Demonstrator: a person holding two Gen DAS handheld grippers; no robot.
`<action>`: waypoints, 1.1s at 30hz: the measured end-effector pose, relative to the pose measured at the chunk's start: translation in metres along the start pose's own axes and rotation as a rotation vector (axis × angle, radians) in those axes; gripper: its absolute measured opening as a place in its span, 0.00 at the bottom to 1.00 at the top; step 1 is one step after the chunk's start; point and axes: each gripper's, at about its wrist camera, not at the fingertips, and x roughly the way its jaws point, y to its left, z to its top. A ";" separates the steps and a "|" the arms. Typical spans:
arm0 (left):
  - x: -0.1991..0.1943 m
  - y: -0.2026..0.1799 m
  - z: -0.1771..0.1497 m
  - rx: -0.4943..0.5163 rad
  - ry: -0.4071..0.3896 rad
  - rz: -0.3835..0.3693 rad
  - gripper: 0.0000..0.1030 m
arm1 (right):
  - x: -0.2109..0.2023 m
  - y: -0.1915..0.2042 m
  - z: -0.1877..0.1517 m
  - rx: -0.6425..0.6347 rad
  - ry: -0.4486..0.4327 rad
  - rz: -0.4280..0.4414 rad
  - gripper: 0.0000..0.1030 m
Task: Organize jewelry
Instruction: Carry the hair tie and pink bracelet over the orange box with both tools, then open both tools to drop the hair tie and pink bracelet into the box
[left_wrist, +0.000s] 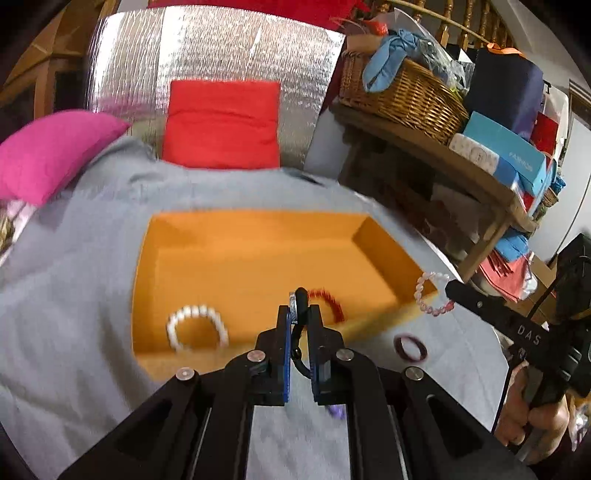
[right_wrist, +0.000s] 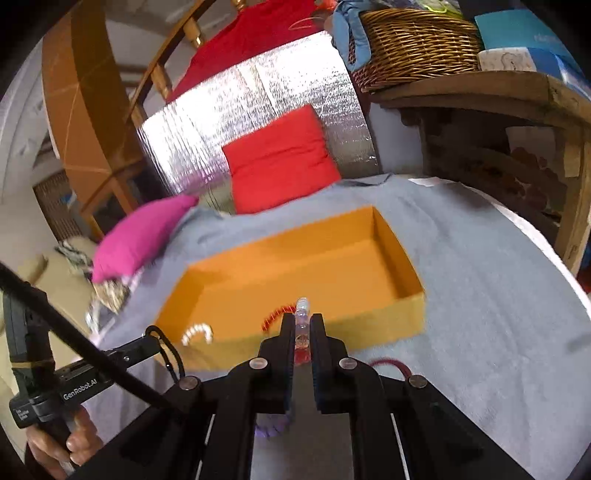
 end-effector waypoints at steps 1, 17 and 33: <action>0.004 0.001 0.004 -0.004 -0.006 0.000 0.08 | 0.004 0.001 0.004 0.001 -0.003 0.004 0.09; 0.083 0.022 0.007 -0.014 0.096 0.114 0.08 | 0.107 -0.010 0.023 0.015 0.102 -0.056 0.09; 0.090 0.010 -0.002 0.052 0.139 0.168 0.41 | 0.119 -0.016 0.020 0.022 0.120 -0.114 0.09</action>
